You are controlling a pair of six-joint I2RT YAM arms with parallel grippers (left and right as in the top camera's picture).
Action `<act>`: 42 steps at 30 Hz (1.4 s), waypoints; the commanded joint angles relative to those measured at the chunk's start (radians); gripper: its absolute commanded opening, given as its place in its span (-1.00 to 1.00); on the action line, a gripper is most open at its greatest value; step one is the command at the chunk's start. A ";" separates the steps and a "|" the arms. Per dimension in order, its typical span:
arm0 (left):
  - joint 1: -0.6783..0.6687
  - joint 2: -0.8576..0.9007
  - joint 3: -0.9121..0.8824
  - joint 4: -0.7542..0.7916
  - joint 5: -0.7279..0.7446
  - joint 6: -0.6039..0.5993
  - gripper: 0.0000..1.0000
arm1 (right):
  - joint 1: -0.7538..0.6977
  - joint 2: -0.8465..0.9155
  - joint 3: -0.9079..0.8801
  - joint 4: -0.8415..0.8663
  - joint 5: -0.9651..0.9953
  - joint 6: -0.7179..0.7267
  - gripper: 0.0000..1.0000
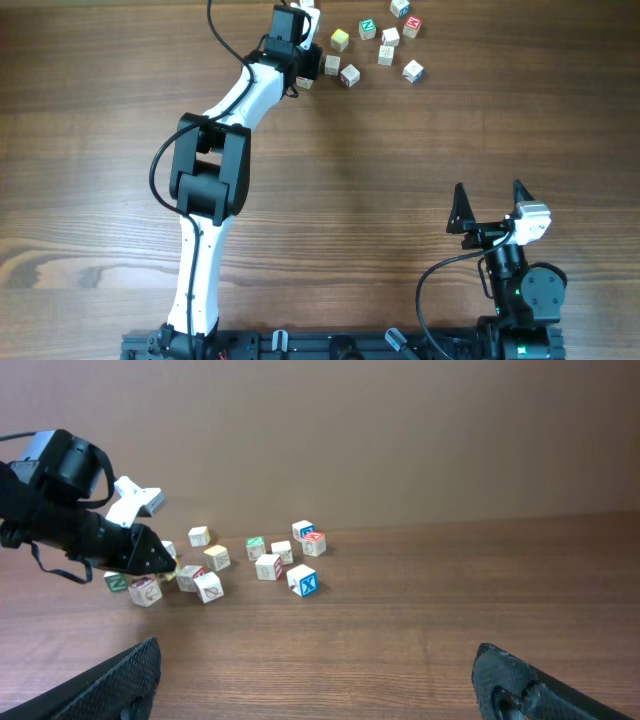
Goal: Form a tower
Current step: 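Carry the '0' block toward the near left table area and place it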
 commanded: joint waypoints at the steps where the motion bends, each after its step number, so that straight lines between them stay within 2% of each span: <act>1: 0.001 -0.110 -0.005 -0.016 -0.018 -0.003 -0.57 | -0.005 -0.005 -0.001 0.002 0.014 0.001 0.99; 7: 0.003 -0.459 -0.005 -0.241 -0.018 -0.003 -0.62 | -0.005 -0.005 -0.001 0.003 0.014 0.001 1.00; 10: 0.003 -0.654 -0.005 -0.403 -0.026 0.009 -0.63 | -0.005 -0.005 -0.001 0.003 0.014 0.001 0.99; 13: 0.003 -0.815 -0.005 -0.569 -0.128 0.008 -0.71 | -0.005 -0.005 -0.001 0.002 0.014 0.001 0.99; 16: 0.003 -0.943 -0.005 -0.809 -0.141 0.004 -0.74 | -0.005 -0.005 -0.001 0.002 0.014 0.001 0.99; 19: 0.003 -1.018 -0.005 -1.023 -0.142 -0.053 -0.76 | -0.005 -0.005 -0.001 0.002 0.014 0.001 0.99; 22: 0.003 -1.049 -0.005 -1.312 -0.151 -0.141 -0.83 | -0.005 -0.005 -0.001 0.003 0.014 0.001 0.99; 24: 0.003 -1.049 -0.009 -1.424 -0.222 -0.238 -0.92 | -0.005 -0.005 -0.001 0.002 0.014 0.001 1.00; 28: 0.003 -1.091 -0.090 -1.391 -0.235 -0.293 -0.92 | -0.005 -0.005 -0.001 0.002 0.014 0.001 1.00; 32: 0.004 -1.142 -0.314 -1.224 -0.261 -0.307 -0.92 | -0.005 -0.005 -0.001 0.002 0.014 0.001 0.99; 35: 0.043 -1.162 -0.550 -1.072 -0.267 -0.319 -0.92 | -0.005 -0.005 -0.001 0.003 0.014 0.001 1.00; 38: 0.105 -1.161 -0.873 -0.744 -0.267 -0.297 -0.92 | -0.005 -0.005 -0.001 0.002 0.014 0.001 0.99; 41: 0.122 -1.159 -0.990 -0.537 -0.261 -0.275 -0.92 | -0.005 -0.005 -0.001 0.002 0.014 0.001 1.00; 42: 0.122 -1.152 -1.003 -0.502 -0.260 -0.226 -0.91 | -0.005 -0.005 -0.001 0.003 0.014 0.000 0.99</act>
